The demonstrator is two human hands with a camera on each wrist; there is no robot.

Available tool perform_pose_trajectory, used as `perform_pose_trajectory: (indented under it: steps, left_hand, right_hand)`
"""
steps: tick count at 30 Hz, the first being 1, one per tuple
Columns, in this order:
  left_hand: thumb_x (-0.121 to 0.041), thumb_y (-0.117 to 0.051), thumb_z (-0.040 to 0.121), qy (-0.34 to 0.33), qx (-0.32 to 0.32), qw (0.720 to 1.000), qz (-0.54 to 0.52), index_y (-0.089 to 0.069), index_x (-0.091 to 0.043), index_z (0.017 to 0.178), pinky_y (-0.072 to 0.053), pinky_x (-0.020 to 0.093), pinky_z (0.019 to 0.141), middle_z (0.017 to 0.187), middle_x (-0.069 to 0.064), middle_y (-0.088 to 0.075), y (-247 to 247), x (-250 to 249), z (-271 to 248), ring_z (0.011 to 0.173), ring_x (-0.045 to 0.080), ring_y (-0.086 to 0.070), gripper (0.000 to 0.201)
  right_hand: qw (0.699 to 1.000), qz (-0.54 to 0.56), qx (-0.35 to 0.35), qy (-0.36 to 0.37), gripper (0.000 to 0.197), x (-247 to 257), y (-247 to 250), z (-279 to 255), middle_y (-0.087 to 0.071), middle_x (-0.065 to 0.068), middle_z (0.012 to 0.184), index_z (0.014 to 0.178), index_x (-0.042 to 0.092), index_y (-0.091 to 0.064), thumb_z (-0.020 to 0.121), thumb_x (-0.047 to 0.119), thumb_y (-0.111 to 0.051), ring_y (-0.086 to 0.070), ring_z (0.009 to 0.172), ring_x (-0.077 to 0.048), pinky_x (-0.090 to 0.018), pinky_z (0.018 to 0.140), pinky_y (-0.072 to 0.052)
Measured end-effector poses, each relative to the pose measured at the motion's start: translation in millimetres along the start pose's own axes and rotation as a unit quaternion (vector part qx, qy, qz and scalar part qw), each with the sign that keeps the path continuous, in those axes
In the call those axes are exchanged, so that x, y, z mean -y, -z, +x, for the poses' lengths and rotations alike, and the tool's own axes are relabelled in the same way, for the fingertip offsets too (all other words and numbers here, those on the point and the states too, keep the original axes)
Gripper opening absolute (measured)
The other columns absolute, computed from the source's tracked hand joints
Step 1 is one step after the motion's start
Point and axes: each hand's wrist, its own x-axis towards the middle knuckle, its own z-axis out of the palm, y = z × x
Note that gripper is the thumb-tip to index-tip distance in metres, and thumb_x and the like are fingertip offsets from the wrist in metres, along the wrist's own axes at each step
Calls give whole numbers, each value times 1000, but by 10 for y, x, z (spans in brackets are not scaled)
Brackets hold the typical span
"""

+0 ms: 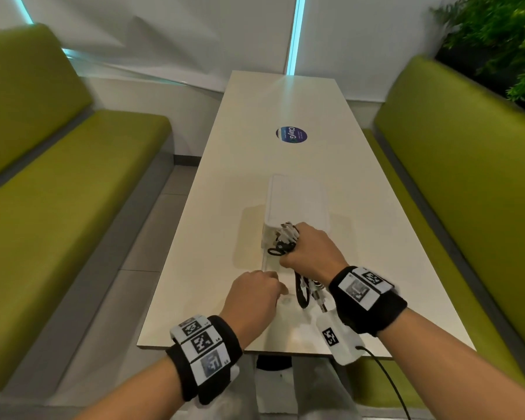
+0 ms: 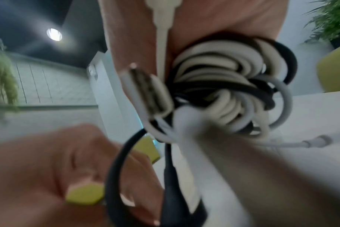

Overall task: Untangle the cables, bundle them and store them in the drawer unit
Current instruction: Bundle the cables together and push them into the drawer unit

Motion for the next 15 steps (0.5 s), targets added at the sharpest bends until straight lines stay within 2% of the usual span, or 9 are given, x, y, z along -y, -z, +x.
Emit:
perform_pose_trajectory:
  steps: [4, 7, 11, 13, 15]
  left_hand:
    - [-6, -42, 96, -3, -1, 1000, -25, -63, -33, 125, -39, 29, 81, 122, -7, -64, -35, 59, 42, 109, 21, -58, 45]
    - [-2, -44, 93, -10, -4, 999, -31, -65, -33, 123, -34, 28, 78, 116, -7, -68, -24, 106, 79, 103, 20, -60, 49]
    - [0, -46, 88, 2, -14, 999, -48, -68, -30, 118, -36, 27, 73, 111, -5, -70, -47, 109, 97, 100, 22, -61, 49]
    - [0, -47, 86, 2, -17, 998, -52, -69, -31, 116, -36, 27, 70, 106, -6, -70, -71, 98, 84, 97, 21, -62, 48]
    - [1, -47, 84, -3, -11, 998, -63, -71, -31, 112, -36, 27, 69, 101, -6, -71, -83, 100, 87, 93, 21, -62, 48]
  right_hand:
    - [997, -76, 7, 16, 25, -22, -142, 126, -61, 0, 71, 89, 16, -54, 66, 19, -62, -60, 64, -18, -24, 47, -38]
    - [995, -89, 19, 28, 16, 2, -79, 136, -60, 1, 66, 76, 19, -53, 67, 18, -65, -58, 60, -15, -23, 47, -36]
    - [996, -71, 30, 35, 25, -56, -71, 59, -54, 3, 61, 63, 22, -43, 66, 12, -65, -50, 54, -15, -24, 47, -34]
    - [997, -69, 32, 18, 23, -109, -119, 29, -53, 0, 60, 63, 18, -44, 67, 12, -65, -51, 56, -19, -26, 47, -36]
    - [996, -82, 22, -8, 15, -162, -146, 42, -58, -2, 65, 69, 16, -51, 68, 14, -66, -58, 62, -21, -25, 48, -38]
